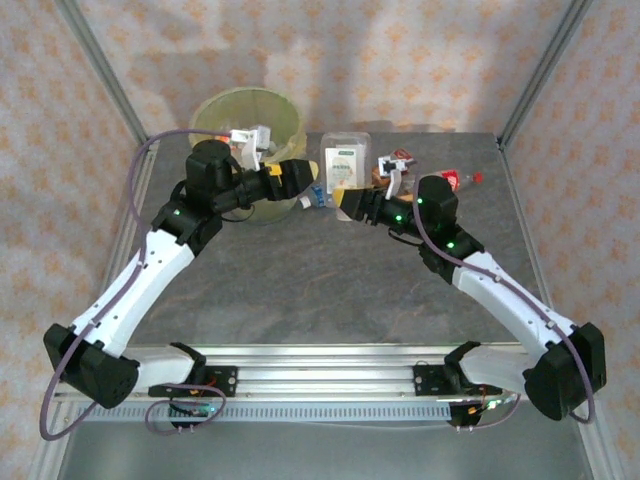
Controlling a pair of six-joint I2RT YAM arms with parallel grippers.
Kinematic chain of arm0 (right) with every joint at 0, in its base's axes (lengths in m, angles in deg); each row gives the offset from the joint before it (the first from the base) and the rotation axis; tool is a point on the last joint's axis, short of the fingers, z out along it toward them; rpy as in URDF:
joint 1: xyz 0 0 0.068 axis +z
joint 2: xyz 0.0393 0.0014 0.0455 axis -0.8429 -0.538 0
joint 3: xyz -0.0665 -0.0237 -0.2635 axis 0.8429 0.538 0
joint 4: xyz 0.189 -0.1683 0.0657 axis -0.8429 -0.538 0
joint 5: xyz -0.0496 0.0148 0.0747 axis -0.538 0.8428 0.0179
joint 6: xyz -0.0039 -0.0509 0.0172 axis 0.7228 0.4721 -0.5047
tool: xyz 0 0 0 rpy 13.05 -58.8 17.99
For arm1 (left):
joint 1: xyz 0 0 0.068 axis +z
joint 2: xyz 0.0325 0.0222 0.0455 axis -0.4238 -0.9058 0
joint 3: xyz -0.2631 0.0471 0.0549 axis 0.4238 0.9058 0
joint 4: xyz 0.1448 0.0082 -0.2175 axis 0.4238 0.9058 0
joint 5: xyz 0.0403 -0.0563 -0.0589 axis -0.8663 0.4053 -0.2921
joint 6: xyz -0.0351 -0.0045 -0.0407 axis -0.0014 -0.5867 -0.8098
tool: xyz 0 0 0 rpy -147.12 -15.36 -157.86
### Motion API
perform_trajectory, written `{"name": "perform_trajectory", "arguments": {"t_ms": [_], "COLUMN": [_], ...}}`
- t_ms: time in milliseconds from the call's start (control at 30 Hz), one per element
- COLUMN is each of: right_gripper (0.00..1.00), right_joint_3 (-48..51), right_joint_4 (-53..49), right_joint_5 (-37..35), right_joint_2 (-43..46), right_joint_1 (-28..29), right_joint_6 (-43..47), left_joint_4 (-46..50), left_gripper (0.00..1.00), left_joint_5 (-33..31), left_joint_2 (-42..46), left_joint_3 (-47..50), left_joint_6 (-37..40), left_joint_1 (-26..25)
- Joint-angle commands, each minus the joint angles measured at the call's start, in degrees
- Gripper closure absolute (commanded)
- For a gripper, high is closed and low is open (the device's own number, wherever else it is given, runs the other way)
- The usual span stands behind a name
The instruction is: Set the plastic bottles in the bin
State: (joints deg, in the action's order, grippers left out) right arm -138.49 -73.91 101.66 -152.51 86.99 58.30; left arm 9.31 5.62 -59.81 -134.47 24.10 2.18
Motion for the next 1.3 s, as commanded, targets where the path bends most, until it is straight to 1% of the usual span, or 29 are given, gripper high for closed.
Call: {"name": "perform_trajectory", "arguments": {"t_ms": [0,67,233,433,600,767,867,1100,1133,1200,1267], "right_gripper": [0.61,0.61,0.61,0.61,0.61,0.61,0.6,0.58,0.57,0.53,0.48], "right_joint_3": [-2.0,-1.4,-1.2,-2.2,-2.5,-3.0,-3.1,-2.7,-2.6,-2.4,-2.1], "right_joint_4": [7.5,10.5,16.5,17.4,18.5,19.1,18.9,15.2,14.7,13.6,12.0], "right_joint_5": [3.3,3.5,4.8,5.3,6.4,7.8,8.1,7.6,7.4,7.2,6.5], "right_joint_2": [1.5,1.3,-0.1,-1.6,-3.2,-4.3,-4.6,-4.1,-4.0,-3.7,-3.1], "right_joint_1": [0.3,0.2,0.4,1.1,1.6,1.8,1.9,1.9,1.9,1.9,1.9], "right_joint_6": [-3.8,-6.3,-11.5,-12.7,-13.7,-14.6,-14.6,-12.8,-12.5,-11.9,-10.9], "left_joint_4": [-6.8,-8.6,-9.5,-10.8,-14.3,-16.5,-16.2,-11.9,-11.1,-10.0,-9.0], "left_gripper": [0.0,0.0,0.0,0.0,0.0,0.05,0.16,0.49,0.51,0.53,0.56], "left_joint_5": [7.2,8.8,10.2,10.9,11.5,12.3,12.3,9.5,9.0,8.3,7.3], "left_joint_2": [-0.5,-1.2,-3.5,-5.8,-6.8,-7.6,-7.8,-6.3,-6.0,-5.6,-5.0], "left_joint_3": [0.2,0.2,-1.5,-4.0,-4.6,-5.8,-6.6,-7.6,-7.8,-8.1,-8.4], "left_joint_6": [-0.2,-0.4,-0.7,-0.7,-3.1,-5.0,-5.1,-2.2,-1.7,-0.9,-0.2], "left_joint_1": [-0.5,-0.6,-1.9,-4.2,-4.6,-4.7,-4.7,-4.7,-4.7,-4.7,-4.6]}}
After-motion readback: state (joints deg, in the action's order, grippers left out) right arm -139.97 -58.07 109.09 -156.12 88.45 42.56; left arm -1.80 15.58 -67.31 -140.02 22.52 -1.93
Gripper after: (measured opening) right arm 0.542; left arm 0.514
